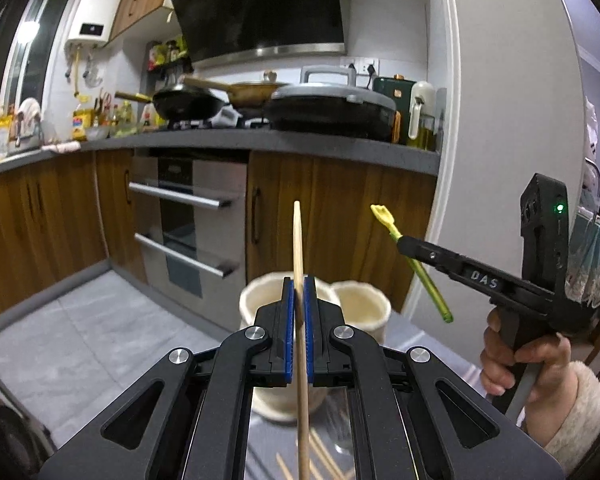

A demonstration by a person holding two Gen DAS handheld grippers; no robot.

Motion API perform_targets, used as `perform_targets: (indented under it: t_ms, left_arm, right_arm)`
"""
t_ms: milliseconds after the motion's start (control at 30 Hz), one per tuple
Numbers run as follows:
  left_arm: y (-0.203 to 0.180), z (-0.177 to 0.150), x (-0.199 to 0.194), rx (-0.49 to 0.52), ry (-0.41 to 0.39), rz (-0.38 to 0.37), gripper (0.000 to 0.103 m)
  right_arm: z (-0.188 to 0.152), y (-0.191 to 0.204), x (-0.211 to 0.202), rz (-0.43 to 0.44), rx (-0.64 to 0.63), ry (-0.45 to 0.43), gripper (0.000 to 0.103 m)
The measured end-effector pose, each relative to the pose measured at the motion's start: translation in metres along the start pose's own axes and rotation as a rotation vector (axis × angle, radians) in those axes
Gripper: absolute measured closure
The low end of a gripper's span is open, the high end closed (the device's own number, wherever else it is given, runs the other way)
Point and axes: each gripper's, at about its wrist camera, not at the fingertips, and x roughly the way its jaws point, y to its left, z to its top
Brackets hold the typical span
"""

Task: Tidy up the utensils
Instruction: 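Lift chopstick into tall cup with left tool while right tool lowers spoon into smaller cup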

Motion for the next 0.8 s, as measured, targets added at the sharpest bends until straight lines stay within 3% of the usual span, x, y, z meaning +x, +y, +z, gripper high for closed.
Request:
perform_targets:
  t_ms: [200,500,667,800]
  left_arm:
    - [0.001,0.025,0.023,-0.04,-0.059,-0.015,0.098]
    - [0.006,0.047,0.056,-0.103,-0.162,-0.021,0.098]
    - [0.017,0.048,0.081,-0.132,-0.174,0.041,0.098]
    - [0.022,0.047,0.091,-0.133,-0.179,0.077,0.098]
  right_arm:
    - [0.011,-0.026,0.023,0.038,0.095,-0.007,0.093]
    - [-0.005,-0.049,0.05,0.123,0.222,0.03,0.093]
    - [-0.012,-0.058,0.06,0.156,0.307,0.033,0.093]
    - [-0.009,-0.057,0.06,0.115,0.3,0.001,0.093]
